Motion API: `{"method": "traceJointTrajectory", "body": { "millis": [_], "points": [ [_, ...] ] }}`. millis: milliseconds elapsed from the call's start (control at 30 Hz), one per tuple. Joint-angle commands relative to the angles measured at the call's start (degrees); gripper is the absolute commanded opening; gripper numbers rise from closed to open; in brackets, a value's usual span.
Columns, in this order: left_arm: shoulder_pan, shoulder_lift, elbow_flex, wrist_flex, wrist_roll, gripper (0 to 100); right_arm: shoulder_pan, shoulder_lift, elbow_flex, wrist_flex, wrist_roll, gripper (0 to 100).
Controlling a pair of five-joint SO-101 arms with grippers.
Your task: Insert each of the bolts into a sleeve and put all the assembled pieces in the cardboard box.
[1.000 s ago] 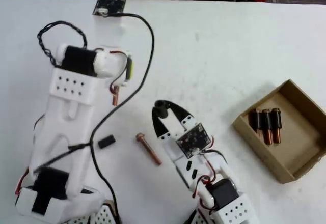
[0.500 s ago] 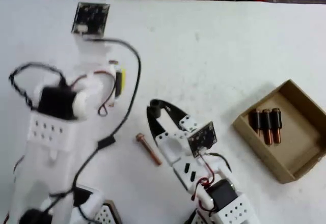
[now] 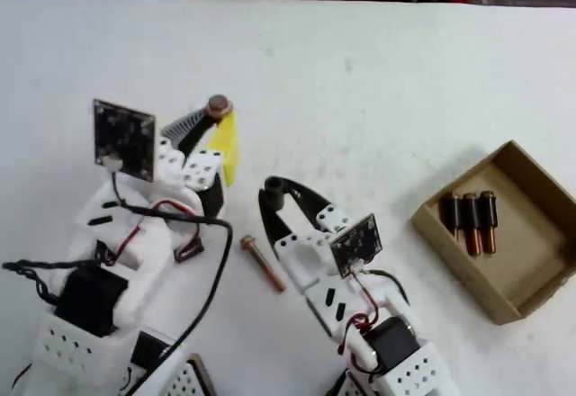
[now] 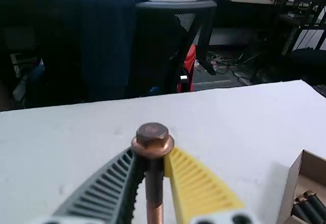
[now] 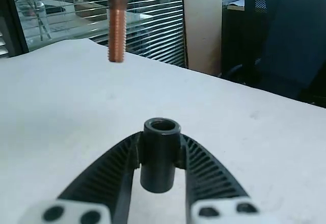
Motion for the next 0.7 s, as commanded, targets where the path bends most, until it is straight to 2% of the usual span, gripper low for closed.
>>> {"method": "traceJointTrajectory", "body": {
  "millis": [0, 300, 433, 667],
  "points": [
    [0.84, -2.33, -0.26, -4.92, 0.00, 2, -0.40, -0.66, 0.53, -0.48, -0.09, 1.7],
    [9.45, -5.23, 1.85, -6.77, 1.67, 2, -0.40, -0.66, 0.53, -0.13, -0.09, 1.7],
    [9.98, -5.76, 3.78, -6.77, 5.80, 2, -0.31, -0.66, 0.53, -0.40, 0.00, 1.7],
    [10.33, -6.55, 4.40, -6.33, 5.98, 2, -0.31, -0.66, 0.53, -0.40, 0.00, 1.7]
  ]
}}
